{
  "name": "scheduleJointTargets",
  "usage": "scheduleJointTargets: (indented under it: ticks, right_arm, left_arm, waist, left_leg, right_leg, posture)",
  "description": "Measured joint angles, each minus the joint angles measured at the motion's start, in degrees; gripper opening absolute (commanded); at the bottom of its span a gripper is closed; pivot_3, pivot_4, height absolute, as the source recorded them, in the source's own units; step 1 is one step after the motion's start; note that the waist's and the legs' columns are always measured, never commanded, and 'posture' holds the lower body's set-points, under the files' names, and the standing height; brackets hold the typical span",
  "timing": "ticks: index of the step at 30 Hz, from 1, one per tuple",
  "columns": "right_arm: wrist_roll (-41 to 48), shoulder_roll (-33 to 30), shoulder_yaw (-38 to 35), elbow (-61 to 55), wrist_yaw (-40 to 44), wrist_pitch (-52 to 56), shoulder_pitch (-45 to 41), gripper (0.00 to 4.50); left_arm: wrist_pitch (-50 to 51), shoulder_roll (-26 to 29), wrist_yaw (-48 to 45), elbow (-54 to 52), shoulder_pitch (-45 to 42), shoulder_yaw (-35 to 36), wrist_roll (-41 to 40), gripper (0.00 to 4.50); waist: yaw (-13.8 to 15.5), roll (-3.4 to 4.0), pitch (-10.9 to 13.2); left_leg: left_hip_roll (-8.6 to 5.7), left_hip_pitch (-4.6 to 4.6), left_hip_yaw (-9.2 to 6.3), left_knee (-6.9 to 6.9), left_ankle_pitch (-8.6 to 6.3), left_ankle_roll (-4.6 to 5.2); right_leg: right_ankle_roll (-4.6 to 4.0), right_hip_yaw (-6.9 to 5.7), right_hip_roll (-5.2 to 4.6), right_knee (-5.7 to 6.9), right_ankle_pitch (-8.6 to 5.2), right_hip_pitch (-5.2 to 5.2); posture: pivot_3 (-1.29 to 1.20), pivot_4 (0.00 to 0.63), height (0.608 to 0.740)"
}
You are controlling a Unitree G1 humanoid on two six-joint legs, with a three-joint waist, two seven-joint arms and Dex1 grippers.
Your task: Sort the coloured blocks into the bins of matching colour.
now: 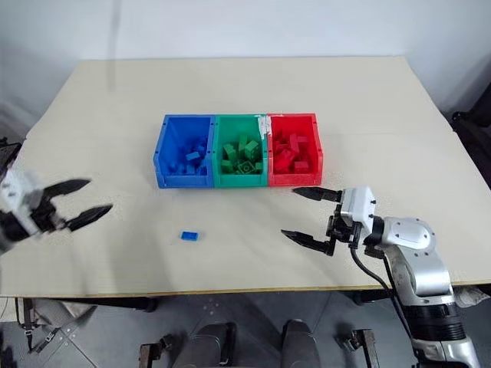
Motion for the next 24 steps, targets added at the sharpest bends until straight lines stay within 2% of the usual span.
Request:
scheduleJointTargets:
  ticks: [3,9,14,17,24]
  right_arm:
    - [0.0,-0.1,0.4,0.5,1.9,0.2,-0.4,4.50]
    - [-0.2,-0.8,0.6,1.3,3.8,0.5,-0.4,4.50]
    - [-0.5,-4.0,-0.3,1.7,5.2,0.5,2.0,4.50]
    - [-0.5,-5.2,-1.2,1.1,5.1,1.3,5.7,4.50]
    - [-0.2,-6.6,-3.8,-4.4,2.7,2.8,12.4,4.50]
  left_arm:
    - [-1.8,-0.4,-0.8,-5.0,6.7,2.9,-1.1,4.43]
    - [-1.6,-1.7,0.2,-13.1,7.9,1.4,-2.0,4.43]
    - [1.9,-1.8,-0.2,-21.2,1.3,-10.5,-1.0,4.43]
    - [4.3,0.0,-2.1,-23.4,-4.5,-18.9,2.4,4.43]
    - [4.1,1.2,-7.9,-20.6,-19.1,-35.7,13.7,4.43]
  waist:
    - [0.9,0.00,0.0]
    - [1.5,0.00,0.0]
    - [1.7,0.00,0.0]
    - [1.6,0.01,0.0]
    - [0.9,0.03,0.0]
  left_leg:
    - [0.01,-0.01,-0.04,0.04,-0.01,0.00]
    - [0.00,0.00,-0.01,0.03,0.00,-0.02]
    - [-0.05,0.00,0.02,0.03,0.00,-0.01]
    - [-0.16,0.01,0.09,-0.02,0.00,-0.02]
    - [-0.15,0.03,0.37,-0.06,0.00,-0.02]
  right_leg:
    - [-0.02,-0.01,0.00,-0.06,0.01,0.03]
    - [-0.03,0.01,0.01,-0.02,0.01,0.02]
    - [-0.04,0.01,0.04,-0.03,0.02,0.04]
    - [-0.04,0.01,0.11,-0.02,0.02,0.02]
    - [-0.04,0.03,0.18,-0.03,0.01,-0.02]
  posture:
    - [0.00,0.150,0.740]
    - [0.00,0.150,0.740]
    - [0.00,0.150,0.740]
    - [0.00,0.150,0.740]
    - [0.00,0.150,0.740]
